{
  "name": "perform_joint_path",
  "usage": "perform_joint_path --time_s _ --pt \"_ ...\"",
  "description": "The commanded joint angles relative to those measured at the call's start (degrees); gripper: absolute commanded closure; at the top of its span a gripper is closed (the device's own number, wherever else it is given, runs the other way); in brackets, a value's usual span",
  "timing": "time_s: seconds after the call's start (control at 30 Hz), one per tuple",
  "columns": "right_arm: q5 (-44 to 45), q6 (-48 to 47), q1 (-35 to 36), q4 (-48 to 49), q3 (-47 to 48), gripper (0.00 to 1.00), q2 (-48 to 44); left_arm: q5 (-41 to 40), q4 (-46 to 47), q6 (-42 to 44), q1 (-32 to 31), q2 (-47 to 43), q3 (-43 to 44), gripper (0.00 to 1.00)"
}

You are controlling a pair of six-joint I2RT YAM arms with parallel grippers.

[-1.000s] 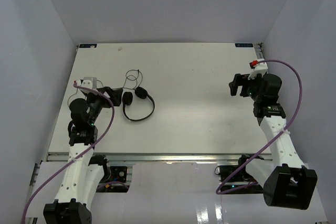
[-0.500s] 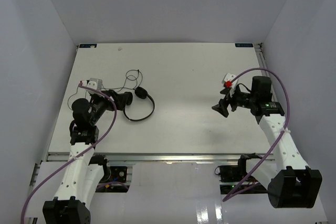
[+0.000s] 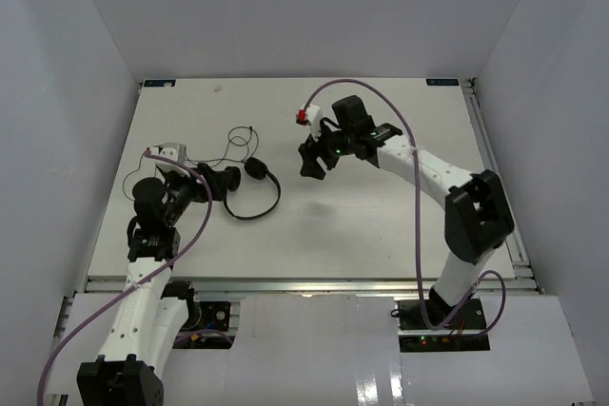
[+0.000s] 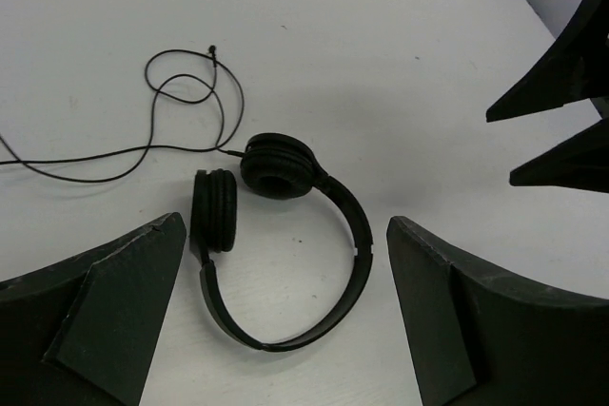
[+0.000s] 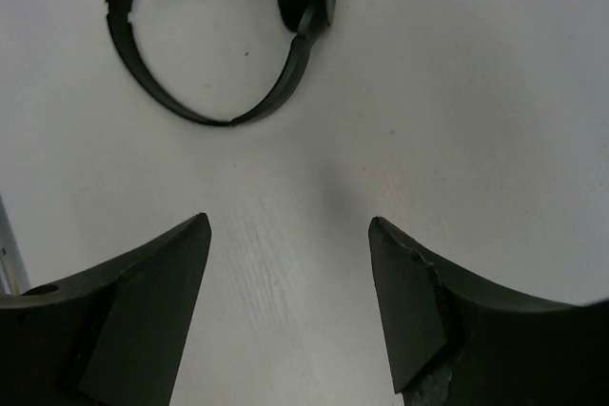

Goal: Wrap the headphones

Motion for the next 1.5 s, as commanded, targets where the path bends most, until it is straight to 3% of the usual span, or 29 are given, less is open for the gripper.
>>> perform_joint_path --time_s 0.0,0.23,0.63,1.13,1.47 --pt "5.7 12.6 5.4 4.0 12.4 0.22 11.2 -11.0 -3.2 1.0 -0.3 -1.3 2.2 0.02" --pt "9.8 16.4 8.9 -0.1 31.3 0.21 29.9 -19.3 -5.8 1.3 -0.3 -3.6 2.6 0.02" --pt "16.9 11.7 10.9 -0.5 27.3 0.26 31.7 -16.9 -5.1 1.2 -0.3 -3.1 2.8 0.02" --pt "18.3 11.8 12.5 1.9 22.3 0.53 30.8 -16.5 -5.0 1.2 -0.3 -3.6 2.7 0.02" --pt "18.9 12.8 11.9 2.5 21.2 0.84 29.3 -16.3 -5.0 1.4 -0.3 -3.3 2.6 0.02"
